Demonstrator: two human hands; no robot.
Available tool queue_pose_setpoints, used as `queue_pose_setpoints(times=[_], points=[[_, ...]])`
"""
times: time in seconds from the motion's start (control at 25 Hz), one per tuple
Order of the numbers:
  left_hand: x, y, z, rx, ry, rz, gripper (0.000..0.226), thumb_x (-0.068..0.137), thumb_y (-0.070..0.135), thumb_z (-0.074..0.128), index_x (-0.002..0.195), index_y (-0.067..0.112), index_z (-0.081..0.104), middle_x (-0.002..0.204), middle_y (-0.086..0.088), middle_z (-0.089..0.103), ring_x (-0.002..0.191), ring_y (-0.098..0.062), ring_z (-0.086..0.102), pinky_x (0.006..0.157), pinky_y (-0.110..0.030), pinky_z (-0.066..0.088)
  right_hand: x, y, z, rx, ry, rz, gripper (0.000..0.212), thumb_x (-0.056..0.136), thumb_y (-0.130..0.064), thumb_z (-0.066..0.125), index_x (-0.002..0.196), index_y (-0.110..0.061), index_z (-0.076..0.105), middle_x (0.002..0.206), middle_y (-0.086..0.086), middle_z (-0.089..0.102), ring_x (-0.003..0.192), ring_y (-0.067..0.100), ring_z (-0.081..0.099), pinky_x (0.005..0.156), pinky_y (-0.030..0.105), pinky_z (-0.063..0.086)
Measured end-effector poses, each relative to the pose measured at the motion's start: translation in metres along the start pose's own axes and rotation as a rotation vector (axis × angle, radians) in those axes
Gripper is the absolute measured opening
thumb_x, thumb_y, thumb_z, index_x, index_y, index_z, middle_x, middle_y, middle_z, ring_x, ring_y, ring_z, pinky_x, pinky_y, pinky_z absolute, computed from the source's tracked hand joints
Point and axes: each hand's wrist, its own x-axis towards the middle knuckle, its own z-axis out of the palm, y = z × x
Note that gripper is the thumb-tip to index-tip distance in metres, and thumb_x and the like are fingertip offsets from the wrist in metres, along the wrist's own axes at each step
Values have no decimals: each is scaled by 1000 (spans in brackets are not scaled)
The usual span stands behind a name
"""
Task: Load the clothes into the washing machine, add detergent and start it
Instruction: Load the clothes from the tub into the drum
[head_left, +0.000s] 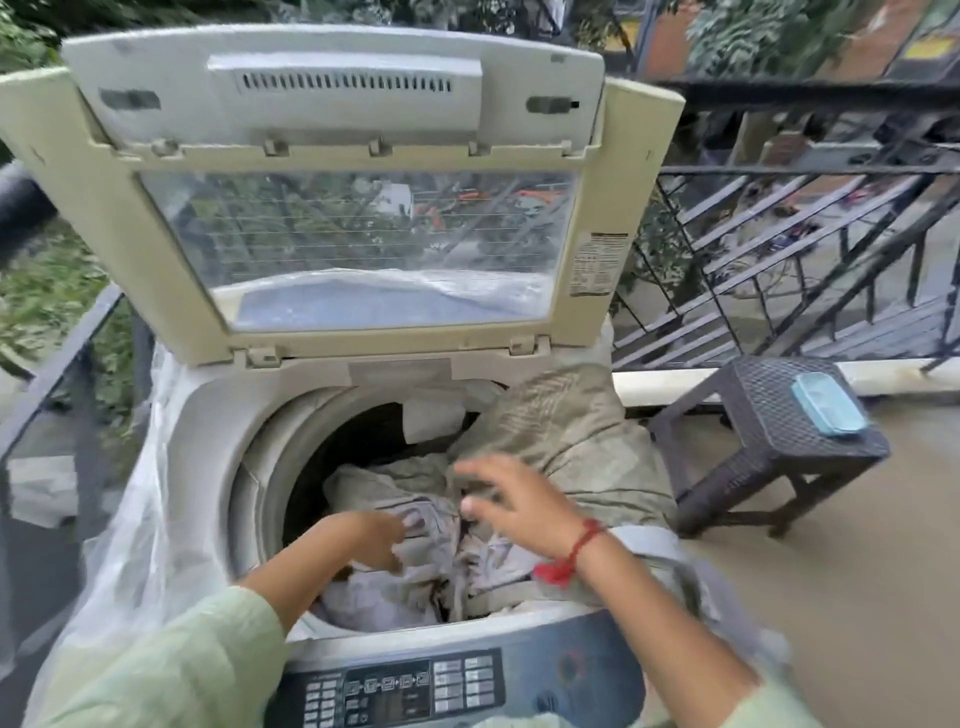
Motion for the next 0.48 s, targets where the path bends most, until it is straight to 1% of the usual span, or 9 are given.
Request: queue_pose_setpoints(times=[0.08,0.16,0.24,0.28,0.32,0.36,0.4,0.44,0.48], points=[[9,24,-21,-206,357,174,76,83,53,61,146,25,28,147,-5,34,137,-23,32,107,-31,31,-36,33,-54,52,448,-17,56,83,-59,54,134,-39,42,140,-13,42,130,-1,36,107,17,30],[5,65,-51,-445,634,431,97,69,72,62,147,42,12,154,-1,19,142,-11,16,112,-29,19,-76,74,-93,83,648,211,74,78,-51,66,142,-32,33,149,-8,30,138,4,25,111,17,21],[8,114,-76,-571,695,598,107,60,78,64,143,53,1,157,5,8,141,-3,3,114,-34,12,-99,106,-100,274,512,596,83,83,-33,67,148,-19,17,156,3,16,144,14,15,116,27,14],[11,139,-84,-568,672,620,110,58,77,66,143,54,-1,158,6,2,142,-5,-2,115,-39,9,-109,116,-91,481,430,693,79,87,-28,62,149,-16,14,156,6,17,143,17,17,117,32,15],[15,162,-88,-509,645,604,110,59,77,66,144,53,-1,159,6,-5,144,-10,-8,117,-46,6,-113,121,-74,727,374,753,69,91,-25,56,148,-15,18,152,9,28,140,19,27,116,33,21],[20,182,-90,-414,617,564,106,61,75,65,145,50,4,159,5,-11,145,-16,-13,116,-53,4,-119,115,-60,852,341,777,51,94,-24,51,141,-14,35,137,10,50,128,16,45,109,30,35],[25,196,-89,-328,600,496,97,65,73,64,145,48,15,159,4,-14,145,-22,-16,114,-60,3,-122,109,-44,835,320,789,27,96,-21,47,119,-12,58,108,5,69,105,9,60,92,20,47],[31,208,-88,-273,600,422,84,69,70,62,141,45,29,159,2,-14,145,-27,-16,112,-63,4,-126,113,-27,762,354,767,31,98,-16,42,88,-12,71,75,0,74,80,3,64,70,10,50],[35,216,-85,-254,618,363,69,74,67,59,135,41,41,160,1,-8,146,-30,-13,111,-65,5,-126,113,-19,751,395,811,50,97,-7,37,62,-14,72,58,2,70,68,0,61,54,5,46]])
